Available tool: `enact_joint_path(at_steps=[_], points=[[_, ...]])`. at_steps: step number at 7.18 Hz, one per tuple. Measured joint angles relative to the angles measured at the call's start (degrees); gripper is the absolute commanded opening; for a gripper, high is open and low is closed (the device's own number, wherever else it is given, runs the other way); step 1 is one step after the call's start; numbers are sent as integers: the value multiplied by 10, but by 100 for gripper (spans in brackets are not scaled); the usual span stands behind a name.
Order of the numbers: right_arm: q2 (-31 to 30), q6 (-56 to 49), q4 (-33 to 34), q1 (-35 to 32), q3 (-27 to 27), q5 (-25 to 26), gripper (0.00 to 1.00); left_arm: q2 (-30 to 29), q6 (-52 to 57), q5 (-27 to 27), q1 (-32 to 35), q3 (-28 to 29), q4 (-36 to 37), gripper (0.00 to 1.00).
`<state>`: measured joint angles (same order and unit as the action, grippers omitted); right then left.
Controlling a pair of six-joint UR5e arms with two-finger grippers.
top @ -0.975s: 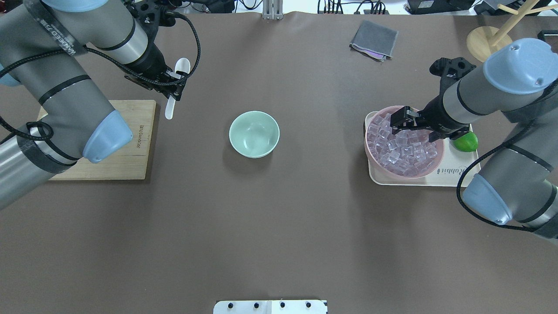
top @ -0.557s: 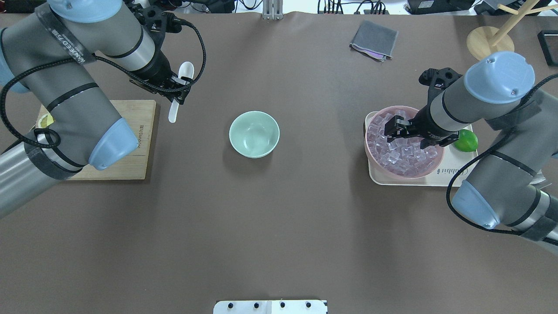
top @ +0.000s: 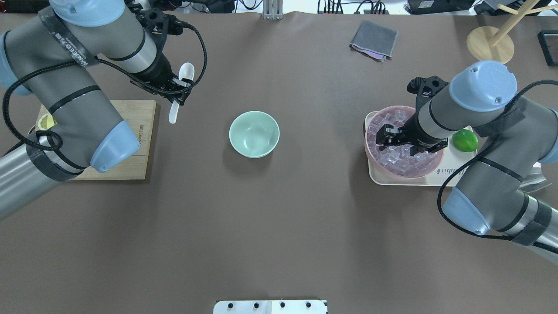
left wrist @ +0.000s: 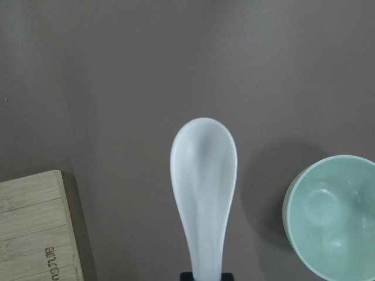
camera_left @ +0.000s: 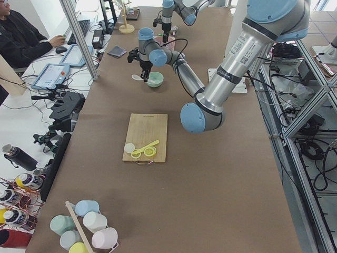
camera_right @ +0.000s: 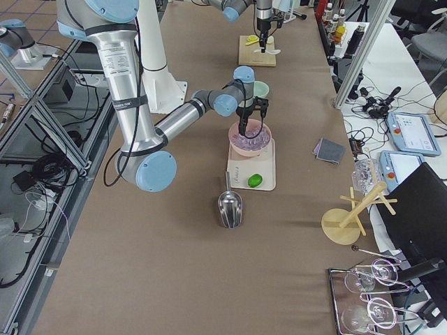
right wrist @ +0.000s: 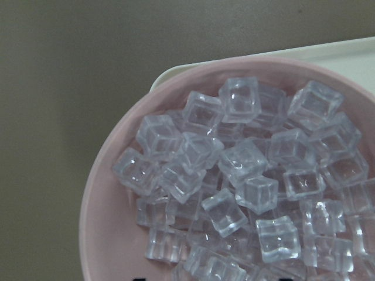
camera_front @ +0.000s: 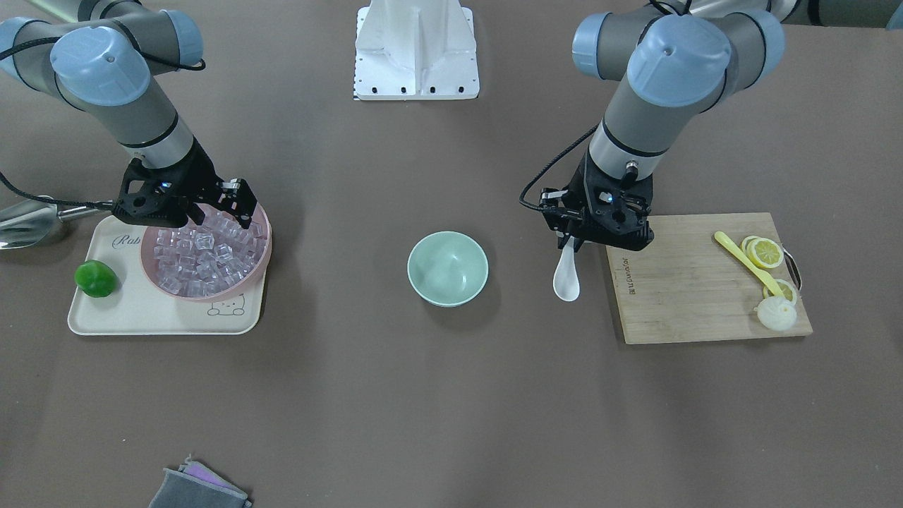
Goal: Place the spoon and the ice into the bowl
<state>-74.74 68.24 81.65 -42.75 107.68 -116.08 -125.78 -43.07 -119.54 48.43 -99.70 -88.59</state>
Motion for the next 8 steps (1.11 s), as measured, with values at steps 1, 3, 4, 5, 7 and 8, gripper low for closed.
enact_joint_path(at_steps=[1,3,4,5,7,8], points=[[2,0,0,4,-5,7,64,0,0,0,0,-1,0,0],[8,0,0,9,-14,14,54,2,0,0,0,-3,0,0],[10,1,0,10,-16,15,54,3,0,0,0,-4,-1,0],[11,1,0,11,-17,15,54,5,1,0,0,-5,-1,0],[9,0,1,13,-18,16,56,6,4,1,1,-6,0,0],[7,-1,1,13,-18,16,57,6,5,1,1,-7,0,0]])
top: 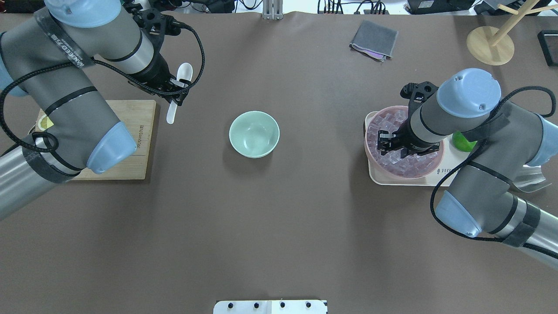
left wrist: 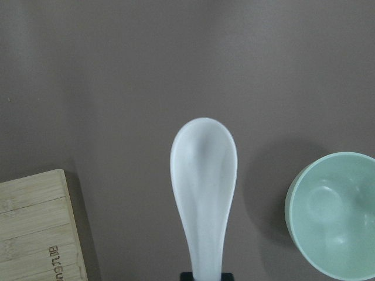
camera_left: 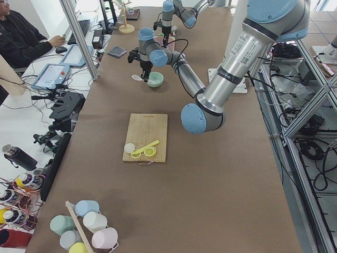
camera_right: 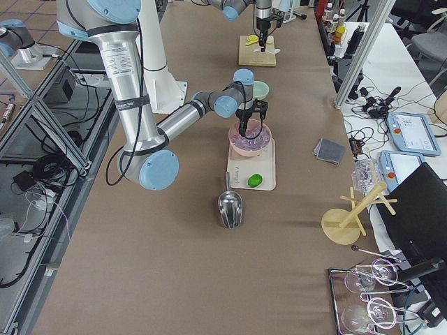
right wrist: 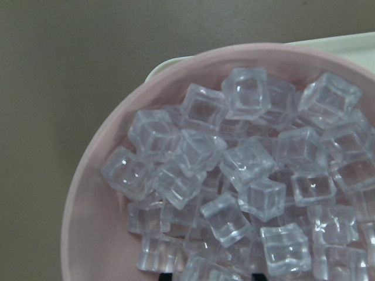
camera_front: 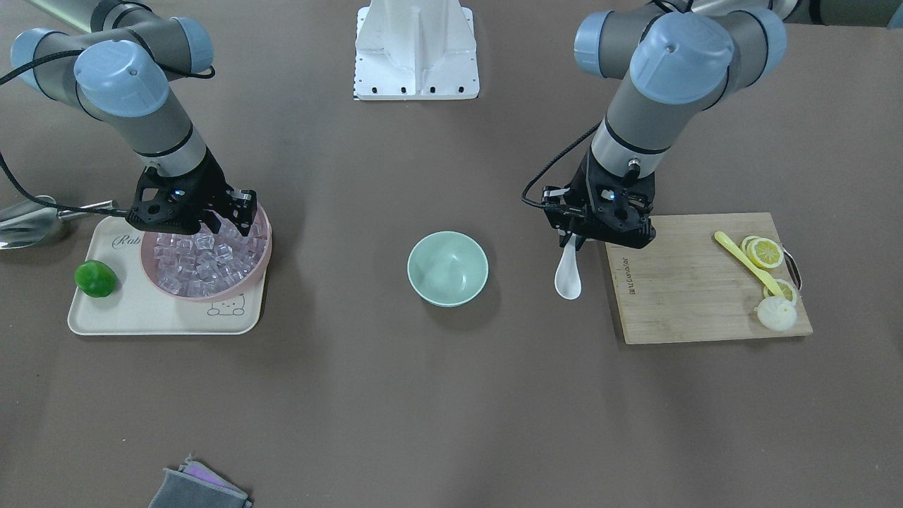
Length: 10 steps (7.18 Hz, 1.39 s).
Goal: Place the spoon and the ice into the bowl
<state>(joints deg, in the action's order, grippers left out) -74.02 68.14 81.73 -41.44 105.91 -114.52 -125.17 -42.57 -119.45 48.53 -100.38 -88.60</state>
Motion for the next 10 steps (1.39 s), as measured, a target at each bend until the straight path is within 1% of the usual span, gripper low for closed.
enact_joint_path(at_steps=[2,3,4,6,7,10], points=[[-2,-1,0,0,0,0,57,0,0,0,0,-1,0,0],[-2,0,0,0,1,0,54,0,0,0,0,-1,0,0],[-2,1,0,1,1,0,41,0,0,0,0,-2,0,0],[-2,2,0,4,-1,10,7,0,0,0,0,-2,-1,0],[-2,2,0,6,-3,15,0,0,0,0,0,-2,0,0],[0,2,5,8,6,23,0,0,0,0,0,-4,0,0]])
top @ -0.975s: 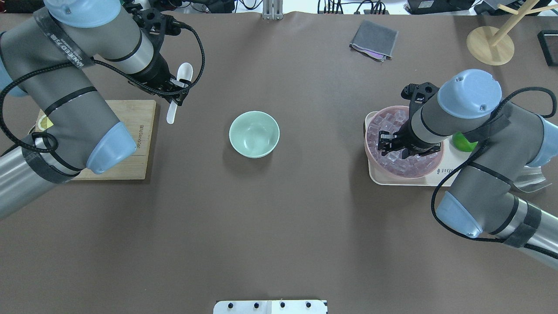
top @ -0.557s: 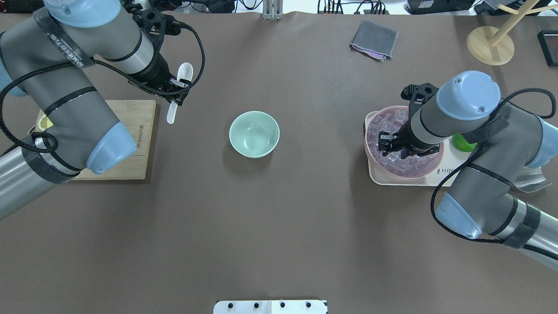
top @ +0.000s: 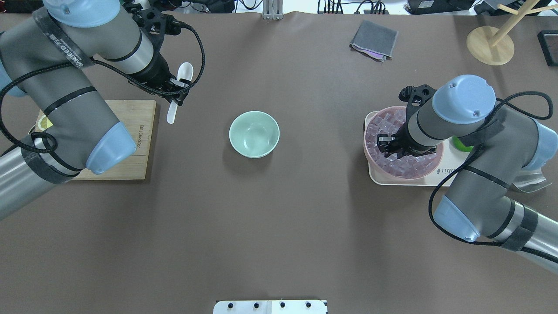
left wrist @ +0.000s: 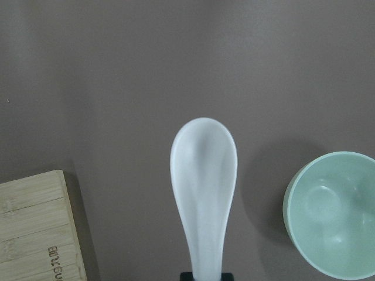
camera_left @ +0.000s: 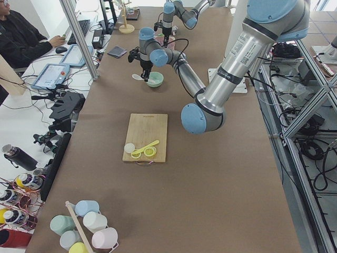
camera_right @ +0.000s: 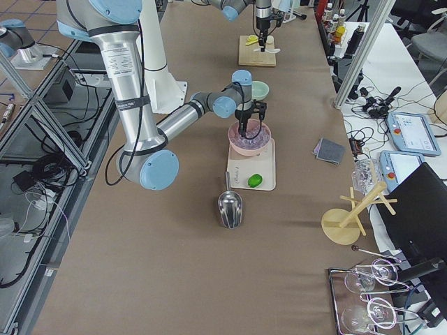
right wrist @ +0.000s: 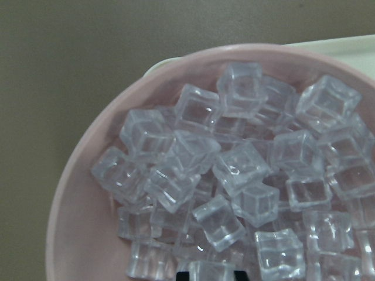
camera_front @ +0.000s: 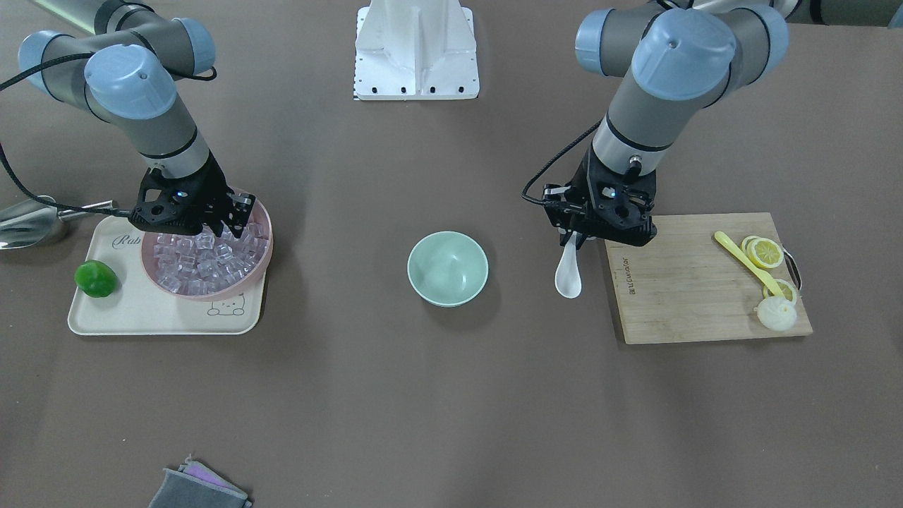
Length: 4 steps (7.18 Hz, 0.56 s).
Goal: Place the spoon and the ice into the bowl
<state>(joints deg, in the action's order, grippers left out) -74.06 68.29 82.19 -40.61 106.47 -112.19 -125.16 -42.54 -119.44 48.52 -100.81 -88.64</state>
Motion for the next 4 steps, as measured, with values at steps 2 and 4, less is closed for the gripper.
enact_joint_path(at_steps=[2,4], points=[[3,0,16,-26,31,-24,0,-2,-2,0,-1,-2,0,0],[24,0,34,-44,49,-44,0,-9,-6,4,-16,1,0,0]])
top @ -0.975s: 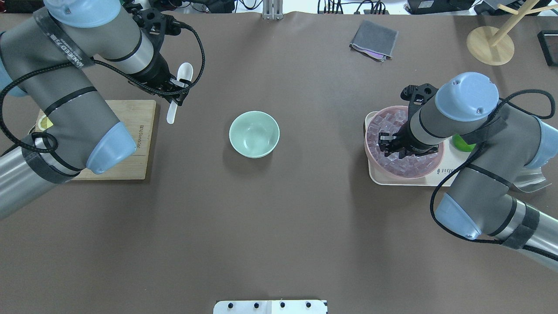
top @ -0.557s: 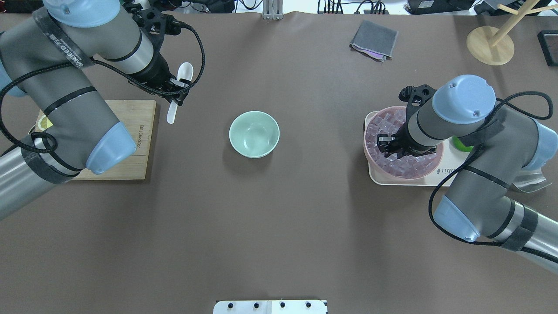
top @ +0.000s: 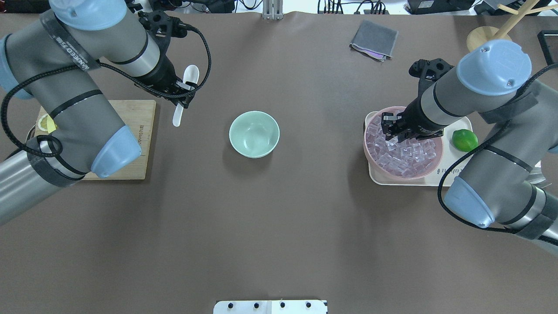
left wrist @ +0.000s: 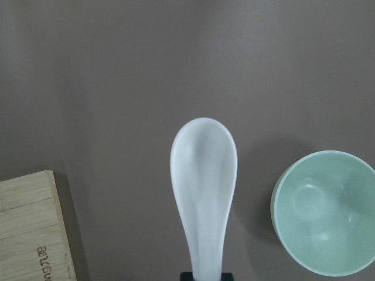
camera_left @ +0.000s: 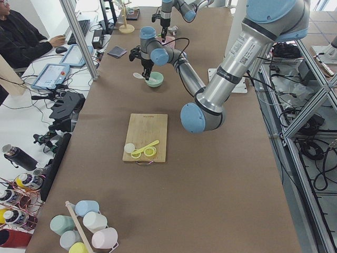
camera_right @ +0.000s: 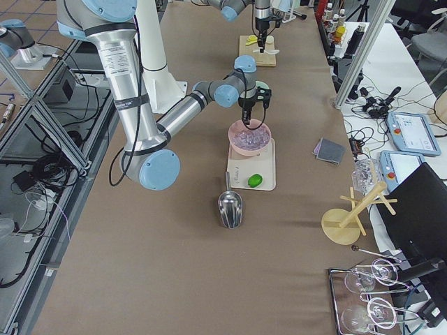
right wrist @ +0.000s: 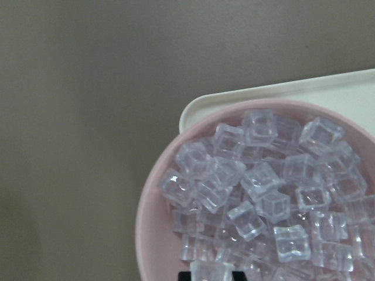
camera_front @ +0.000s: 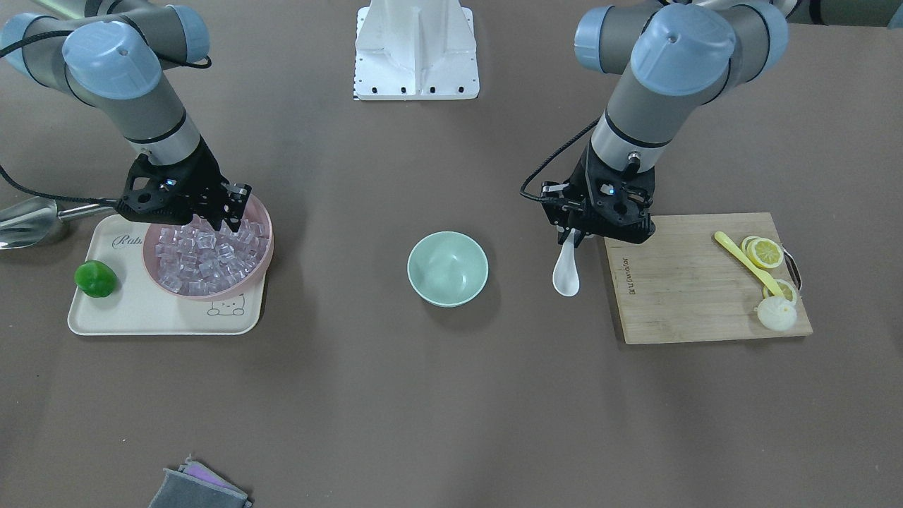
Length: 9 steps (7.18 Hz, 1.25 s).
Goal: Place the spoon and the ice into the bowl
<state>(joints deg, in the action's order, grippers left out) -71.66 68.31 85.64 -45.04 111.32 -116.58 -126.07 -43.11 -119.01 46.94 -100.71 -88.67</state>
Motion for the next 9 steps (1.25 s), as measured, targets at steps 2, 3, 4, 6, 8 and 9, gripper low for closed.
enact_joint_path(at_steps=[2,3,4,6,8,9], points=[[43,1,18,-3,-1,-1,0,-18,-19,37,-43,9,-5,0],[61,1,27,-3,-1,1,0,-27,-39,49,-69,19,-18,0],[73,1,31,-3,-3,2,0,-31,-58,56,-96,25,-35,0],[85,2,32,-1,-5,4,0,-41,-86,82,-138,37,-48,8],[87,3,32,2,-6,10,0,-56,-96,99,-150,51,-60,16],[88,8,32,5,-5,14,0,-60,-95,117,-150,59,-64,15]])
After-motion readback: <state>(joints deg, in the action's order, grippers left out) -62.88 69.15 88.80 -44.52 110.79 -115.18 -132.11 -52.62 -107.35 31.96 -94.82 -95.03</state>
